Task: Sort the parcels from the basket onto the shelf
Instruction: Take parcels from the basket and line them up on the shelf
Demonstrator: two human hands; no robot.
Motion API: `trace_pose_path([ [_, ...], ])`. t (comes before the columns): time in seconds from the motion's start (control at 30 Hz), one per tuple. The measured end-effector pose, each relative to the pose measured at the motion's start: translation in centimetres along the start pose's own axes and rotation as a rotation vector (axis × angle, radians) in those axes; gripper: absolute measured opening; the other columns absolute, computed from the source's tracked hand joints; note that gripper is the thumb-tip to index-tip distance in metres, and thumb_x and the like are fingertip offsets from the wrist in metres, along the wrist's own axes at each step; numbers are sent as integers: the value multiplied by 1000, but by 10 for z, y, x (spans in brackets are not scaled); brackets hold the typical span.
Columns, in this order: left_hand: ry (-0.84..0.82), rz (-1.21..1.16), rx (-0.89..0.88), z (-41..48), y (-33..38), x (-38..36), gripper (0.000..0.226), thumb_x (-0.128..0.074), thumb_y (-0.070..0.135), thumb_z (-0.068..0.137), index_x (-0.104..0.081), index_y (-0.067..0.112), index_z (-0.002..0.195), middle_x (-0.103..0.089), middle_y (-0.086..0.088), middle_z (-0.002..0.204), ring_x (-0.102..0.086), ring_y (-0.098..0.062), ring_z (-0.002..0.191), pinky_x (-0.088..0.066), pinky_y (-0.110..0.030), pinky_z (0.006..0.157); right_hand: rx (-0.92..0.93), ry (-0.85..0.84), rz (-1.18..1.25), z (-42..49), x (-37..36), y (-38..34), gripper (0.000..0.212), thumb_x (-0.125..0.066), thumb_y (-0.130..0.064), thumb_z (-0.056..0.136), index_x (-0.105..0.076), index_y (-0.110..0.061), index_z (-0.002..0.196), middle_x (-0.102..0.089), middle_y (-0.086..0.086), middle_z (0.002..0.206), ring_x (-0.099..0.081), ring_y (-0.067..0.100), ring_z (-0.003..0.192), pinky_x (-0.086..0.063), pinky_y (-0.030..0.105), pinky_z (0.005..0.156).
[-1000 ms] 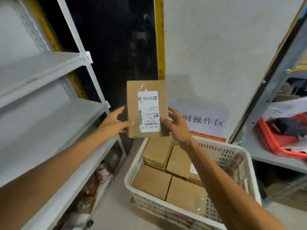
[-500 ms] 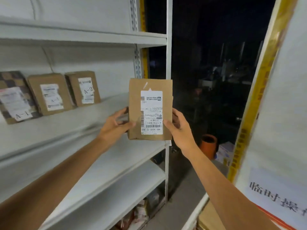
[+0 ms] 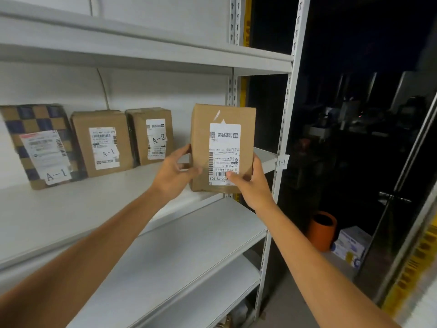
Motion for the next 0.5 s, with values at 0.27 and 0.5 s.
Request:
trace_pose_path([
  [0.27, 30, 35, -3, 70, -37, 3, 69, -68, 5, 84, -38, 17, 144, -49, 5, 141, -60, -21, 112, -53, -31, 89, -27, 1, -35, 72, -6, 34, 75, -74, -17, 83, -32, -27, 144, -57, -31, 106, -57, -13, 95, -48, 12, 77],
  [0.5, 66, 442, -145, 136, -62, -6, 78, -64, 15, 82, -23, 30, 147, -39, 20, 127, -43, -23, 127, -43, -46, 103, -74, -64, -127, 152, -16, 82, 69, -74, -18, 82, -34, -25, 138, -60, -15, 116, -57, 3, 101, -40, 9, 72],
])
Point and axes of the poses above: each hand's wrist, its own z-axis towards the middle knuckle, its own x-axis out of the back of the hand, y = z × x, the point moved 10 cm from there along z, towards the middle knuckle
